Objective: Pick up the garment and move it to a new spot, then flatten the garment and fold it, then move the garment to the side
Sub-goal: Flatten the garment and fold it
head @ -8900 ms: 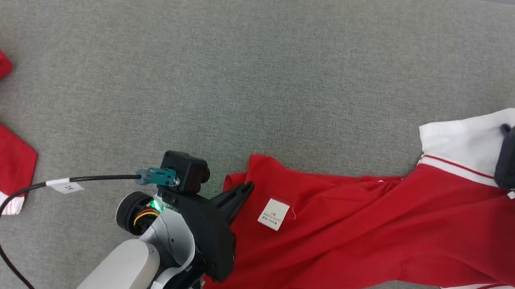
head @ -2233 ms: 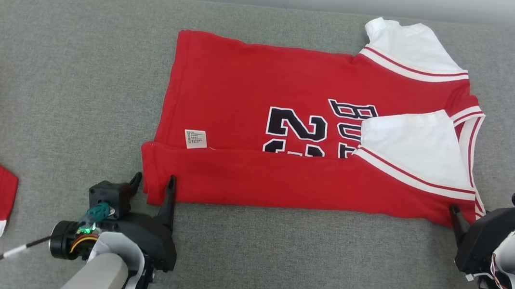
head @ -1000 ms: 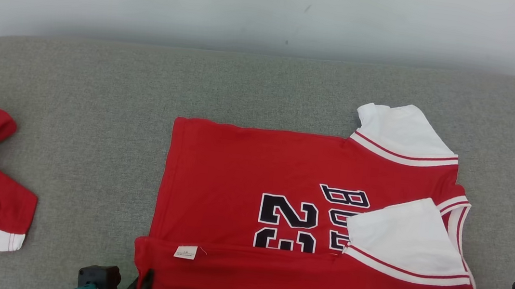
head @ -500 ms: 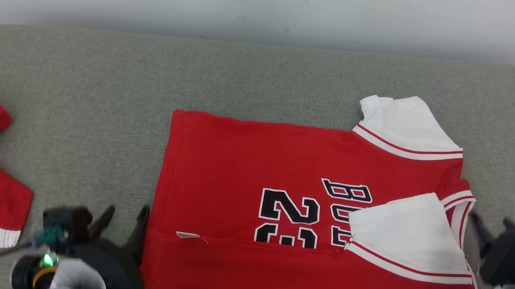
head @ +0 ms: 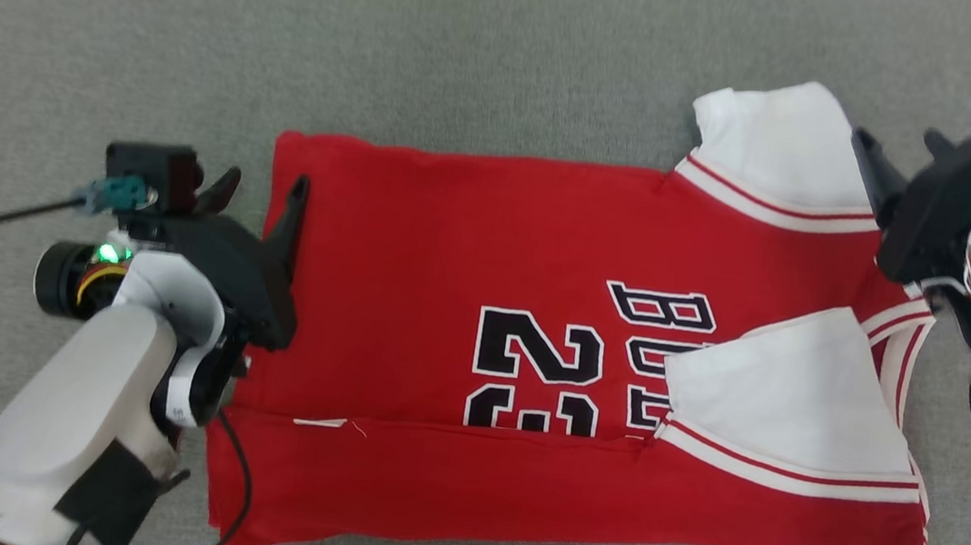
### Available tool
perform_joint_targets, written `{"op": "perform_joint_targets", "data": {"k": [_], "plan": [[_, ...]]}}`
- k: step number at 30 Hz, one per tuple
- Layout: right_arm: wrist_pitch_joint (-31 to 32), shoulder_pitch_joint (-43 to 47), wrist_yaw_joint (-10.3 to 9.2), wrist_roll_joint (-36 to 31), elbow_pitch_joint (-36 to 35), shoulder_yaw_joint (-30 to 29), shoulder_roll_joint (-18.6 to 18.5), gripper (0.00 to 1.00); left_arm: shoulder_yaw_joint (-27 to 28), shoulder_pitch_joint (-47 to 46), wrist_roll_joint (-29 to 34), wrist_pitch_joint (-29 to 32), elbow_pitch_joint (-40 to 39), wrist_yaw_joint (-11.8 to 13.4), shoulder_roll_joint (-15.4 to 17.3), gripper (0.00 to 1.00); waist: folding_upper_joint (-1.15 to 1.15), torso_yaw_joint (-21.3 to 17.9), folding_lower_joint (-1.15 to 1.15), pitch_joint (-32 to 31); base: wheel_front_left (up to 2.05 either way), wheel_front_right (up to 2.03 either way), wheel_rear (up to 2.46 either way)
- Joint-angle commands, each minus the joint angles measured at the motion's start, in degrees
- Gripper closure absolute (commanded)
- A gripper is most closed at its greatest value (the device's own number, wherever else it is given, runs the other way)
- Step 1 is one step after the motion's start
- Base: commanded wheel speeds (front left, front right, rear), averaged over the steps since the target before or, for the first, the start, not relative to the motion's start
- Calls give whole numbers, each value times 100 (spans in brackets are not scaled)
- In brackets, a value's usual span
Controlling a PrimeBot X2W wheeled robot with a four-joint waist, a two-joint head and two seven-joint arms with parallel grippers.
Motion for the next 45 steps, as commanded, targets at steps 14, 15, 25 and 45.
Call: {"op": "perform_joint_targets", "data": {"k": [14, 15, 25, 45], "plan": [[-619, -1411, -14, 411, 1197, 1268, -307, 0, -342, -1253, 196, 702, 1238, -359, -48, 0, -1, -128, -2, 1039, 0, 0, 0], [-634, -1465, -14, 436, 1254, 1305, -331, 0, -375, -1263, 156, 809, 1260, -418, -66, 0, -1, -120, -2, 1052, 0, 0, 0], [-616, -1929, -14, 468, 1628, 1694, -496, 0, -805, -1412, -25, 2317, 1272, -817, 109, 1, -1, -93, -2, 1150, 0, 0, 0], [-557, -2789, -14, 384, 2717, 1919, -685, 0, -906, -1656, -572, 4132, 400, -815, 330, 100, -1, 133, -2, 1503, 0, 0, 0]]}}
